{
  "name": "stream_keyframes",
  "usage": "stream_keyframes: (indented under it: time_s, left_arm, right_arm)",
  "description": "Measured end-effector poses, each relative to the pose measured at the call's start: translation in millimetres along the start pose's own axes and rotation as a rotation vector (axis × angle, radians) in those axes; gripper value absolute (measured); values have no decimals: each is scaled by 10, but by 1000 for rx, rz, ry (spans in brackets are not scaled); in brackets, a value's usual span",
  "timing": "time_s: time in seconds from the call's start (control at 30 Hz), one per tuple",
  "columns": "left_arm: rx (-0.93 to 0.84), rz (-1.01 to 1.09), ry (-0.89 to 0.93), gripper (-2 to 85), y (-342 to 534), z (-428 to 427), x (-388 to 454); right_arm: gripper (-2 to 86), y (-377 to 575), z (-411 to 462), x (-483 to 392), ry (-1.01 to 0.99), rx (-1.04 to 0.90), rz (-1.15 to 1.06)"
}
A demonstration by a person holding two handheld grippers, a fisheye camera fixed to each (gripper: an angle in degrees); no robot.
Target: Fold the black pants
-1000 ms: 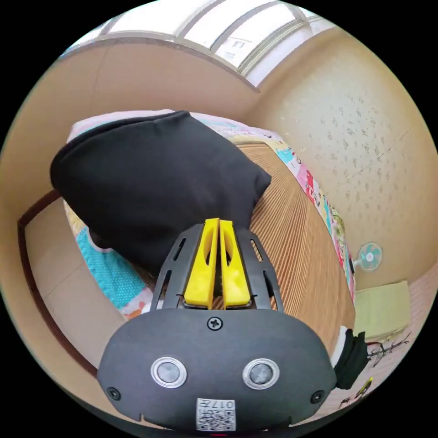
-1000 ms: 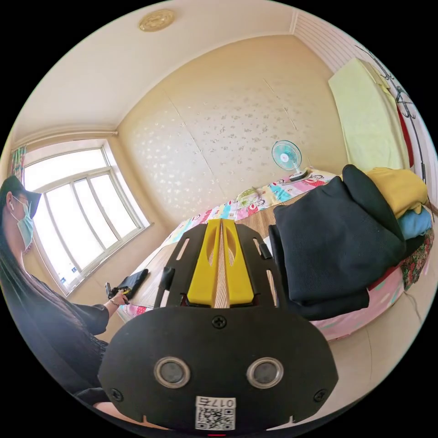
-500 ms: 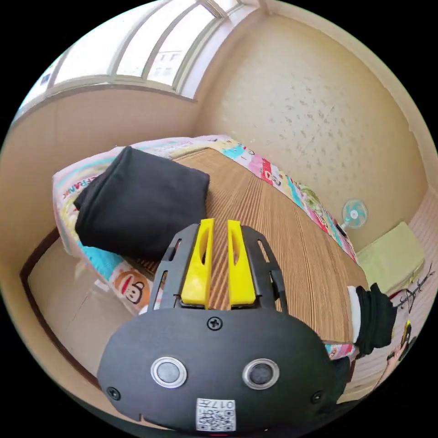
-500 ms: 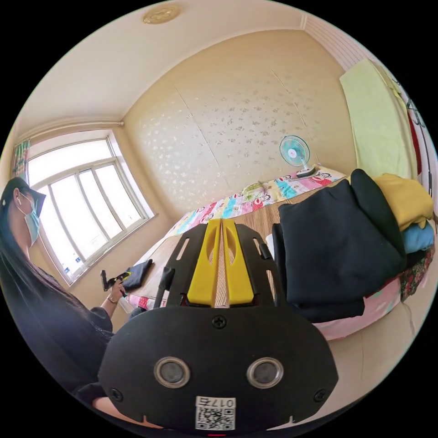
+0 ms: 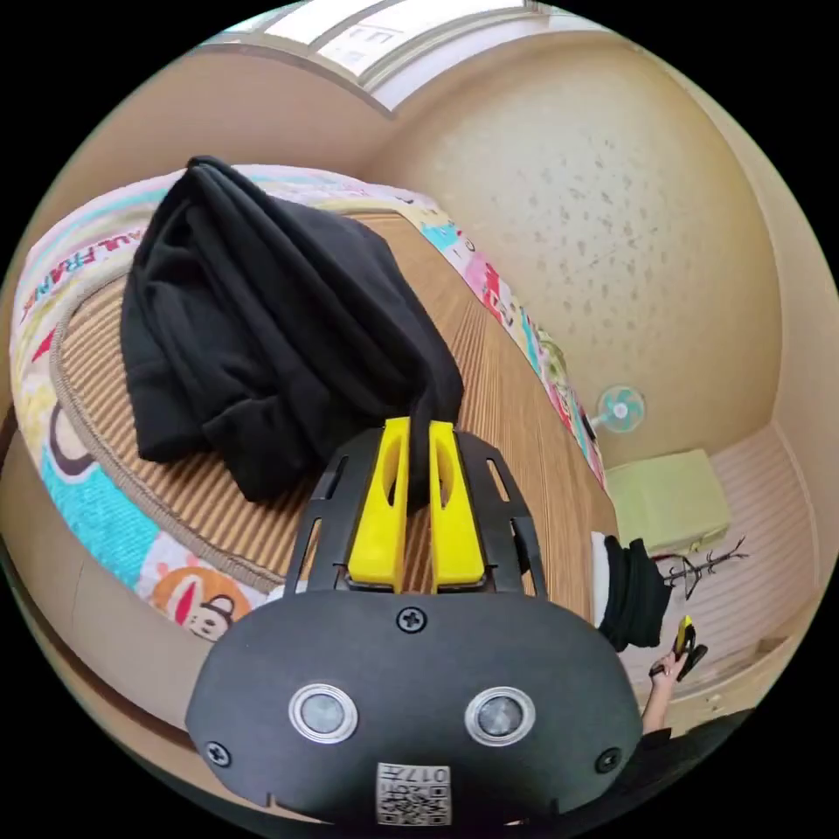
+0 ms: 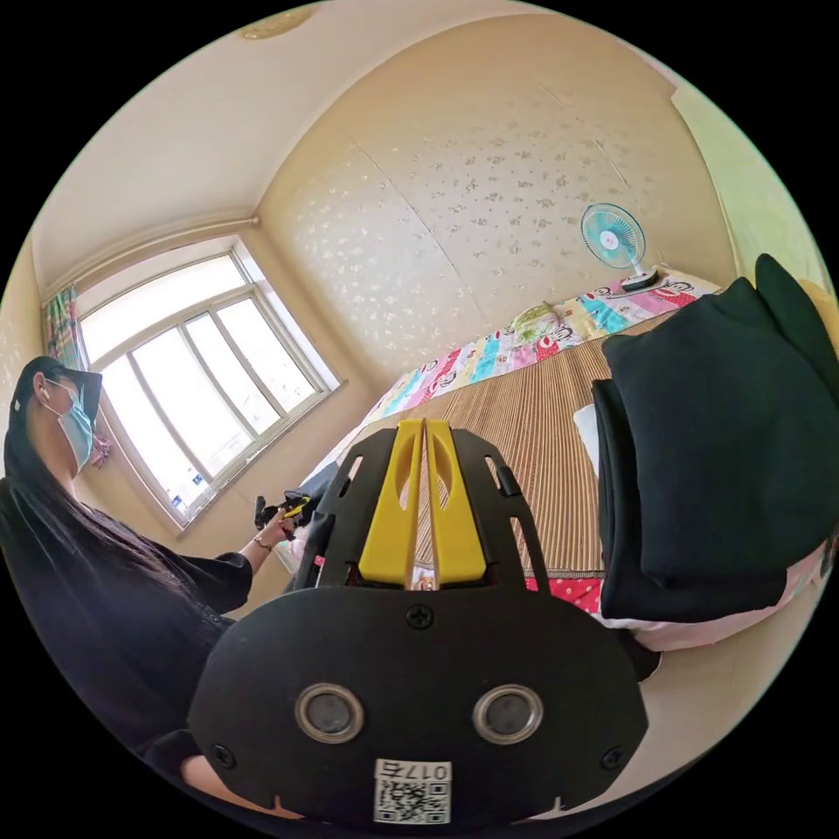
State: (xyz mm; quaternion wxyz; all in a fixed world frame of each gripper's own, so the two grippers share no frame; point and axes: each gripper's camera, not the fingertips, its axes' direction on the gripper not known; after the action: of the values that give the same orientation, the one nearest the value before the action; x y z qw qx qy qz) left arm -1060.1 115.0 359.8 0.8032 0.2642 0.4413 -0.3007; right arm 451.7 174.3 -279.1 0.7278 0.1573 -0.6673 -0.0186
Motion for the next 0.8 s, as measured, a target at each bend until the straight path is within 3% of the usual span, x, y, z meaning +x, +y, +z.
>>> stream_keyframes:
  time_s: [0.17,0.33,0.43,0.57,0.63,0.8]
  left_arm:
    - [-322,418,82,41,845,1682,1874]
    - [-706,600,568,39,2565,2655,3169]
    - [-810,627,697,45,3328,2606,3366]
    - [-802,546,719,51,3620,2245,3111]
    - [-709,435,720,46,3471,1936,2740]
    - [-553,240,706,49,3010,1484,2010]
  right_arm:
    - [6,-88,314,-211,-19,-52,-21]
    - [16,-215,1107,-587,50,-323,-118]
    - [44,-315,1851,-908,-16,-527,-204]
    - [104,-387,2898,-1422,-70,-733,-355]
    - [126,-439,3594,-1713,-47,-778,-452]
    - [148,-484,5046,-1867,96,-958,-447]
